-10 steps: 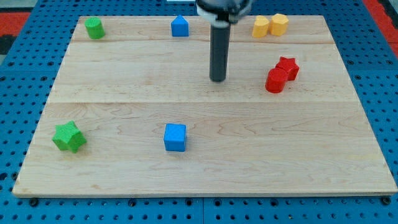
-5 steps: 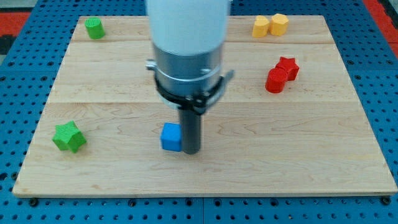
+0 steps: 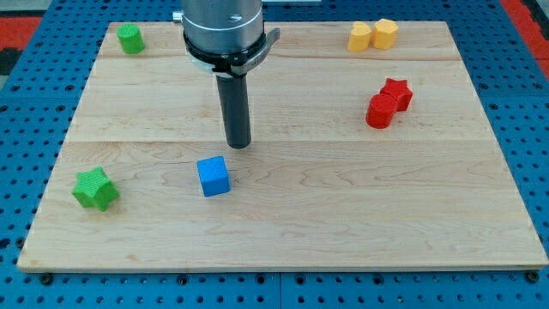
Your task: Move the blue cube diagonally to the bottom right side of the green star
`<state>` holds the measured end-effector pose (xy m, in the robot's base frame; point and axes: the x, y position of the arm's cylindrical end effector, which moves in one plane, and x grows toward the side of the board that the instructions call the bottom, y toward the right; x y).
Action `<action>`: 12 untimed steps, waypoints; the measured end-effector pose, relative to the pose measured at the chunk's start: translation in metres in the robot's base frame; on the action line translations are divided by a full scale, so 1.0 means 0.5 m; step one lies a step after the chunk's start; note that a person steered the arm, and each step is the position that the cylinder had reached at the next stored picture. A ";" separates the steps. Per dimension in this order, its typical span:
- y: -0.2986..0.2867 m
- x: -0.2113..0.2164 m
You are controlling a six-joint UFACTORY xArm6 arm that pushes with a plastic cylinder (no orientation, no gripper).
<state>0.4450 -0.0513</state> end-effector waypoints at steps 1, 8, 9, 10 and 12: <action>0.000 -0.006; -0.124 0.055; -0.153 0.147; -0.153 0.235; -0.059 0.225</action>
